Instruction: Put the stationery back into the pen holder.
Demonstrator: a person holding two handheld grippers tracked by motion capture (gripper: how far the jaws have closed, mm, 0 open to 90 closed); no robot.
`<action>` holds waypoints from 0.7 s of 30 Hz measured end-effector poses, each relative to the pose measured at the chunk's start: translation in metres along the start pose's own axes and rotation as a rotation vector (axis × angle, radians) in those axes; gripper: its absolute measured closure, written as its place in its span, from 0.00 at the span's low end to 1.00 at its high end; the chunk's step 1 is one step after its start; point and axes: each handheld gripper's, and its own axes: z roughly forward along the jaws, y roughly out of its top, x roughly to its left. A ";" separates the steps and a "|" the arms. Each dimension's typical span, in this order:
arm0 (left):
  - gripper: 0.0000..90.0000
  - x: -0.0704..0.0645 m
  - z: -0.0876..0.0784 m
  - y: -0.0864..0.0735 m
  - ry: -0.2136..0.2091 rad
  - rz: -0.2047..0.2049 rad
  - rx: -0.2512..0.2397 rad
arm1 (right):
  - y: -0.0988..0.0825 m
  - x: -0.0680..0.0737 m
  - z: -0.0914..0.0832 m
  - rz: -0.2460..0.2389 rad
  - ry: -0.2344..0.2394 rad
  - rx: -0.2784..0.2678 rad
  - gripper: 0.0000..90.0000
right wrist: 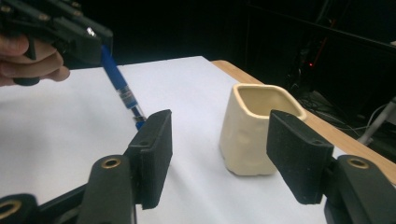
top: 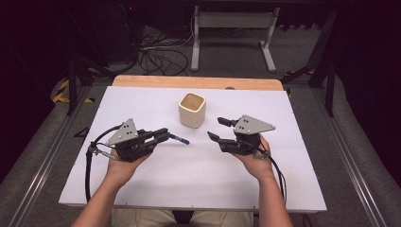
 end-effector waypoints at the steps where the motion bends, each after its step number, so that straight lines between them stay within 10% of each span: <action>1: 0.89 0.000 0.000 0.000 0.004 0.005 -0.003 | 0.000 0.002 0.002 -0.006 0.008 -0.001 0.48; 21: 0.89 -0.008 0.005 0.003 -0.009 -0.024 -0.059 | -0.005 0.034 0.033 -0.083 0.064 -0.004 0.59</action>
